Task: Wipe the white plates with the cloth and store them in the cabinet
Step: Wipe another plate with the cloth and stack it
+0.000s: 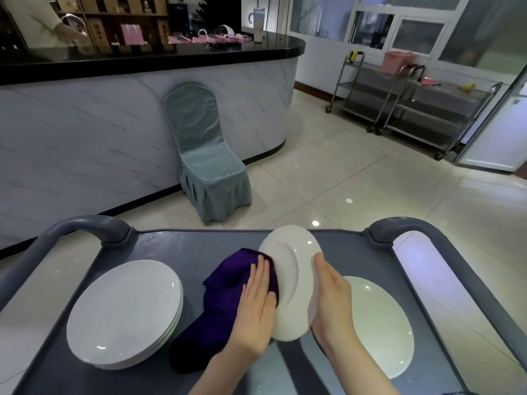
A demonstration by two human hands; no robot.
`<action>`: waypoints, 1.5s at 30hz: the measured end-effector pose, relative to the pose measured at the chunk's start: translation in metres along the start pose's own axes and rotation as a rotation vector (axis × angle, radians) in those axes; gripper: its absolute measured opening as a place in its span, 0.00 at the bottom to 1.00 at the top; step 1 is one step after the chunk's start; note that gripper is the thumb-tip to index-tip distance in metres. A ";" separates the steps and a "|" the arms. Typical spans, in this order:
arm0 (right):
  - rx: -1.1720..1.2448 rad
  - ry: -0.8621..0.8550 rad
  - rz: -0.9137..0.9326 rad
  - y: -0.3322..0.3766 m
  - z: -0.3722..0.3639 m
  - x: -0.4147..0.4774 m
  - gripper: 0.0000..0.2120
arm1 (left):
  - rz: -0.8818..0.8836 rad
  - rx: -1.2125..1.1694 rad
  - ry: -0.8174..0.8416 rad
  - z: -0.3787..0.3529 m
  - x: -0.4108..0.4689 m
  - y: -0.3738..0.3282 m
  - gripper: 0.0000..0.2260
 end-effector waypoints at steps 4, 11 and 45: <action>0.057 -0.093 0.023 0.012 0.012 0.015 0.16 | -0.163 -0.081 0.100 -0.020 -0.032 -0.036 0.27; -0.399 -0.051 0.374 0.041 -0.008 0.014 0.22 | 0.102 -0.108 0.039 0.049 -0.016 0.004 0.15; -0.964 0.461 0.212 -0.135 -0.236 -0.027 0.30 | 0.558 -0.713 -0.616 0.255 -0.132 0.240 0.21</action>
Point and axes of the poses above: each hand's wrist, its own x-axis towards the middle knuckle, its own z-axis out of the back of the hand, y = z × x, the point moved 9 cm from there along x, towards the middle knuckle, and after that the axes turned 5 degrees about -x, right-handed, at the moved point
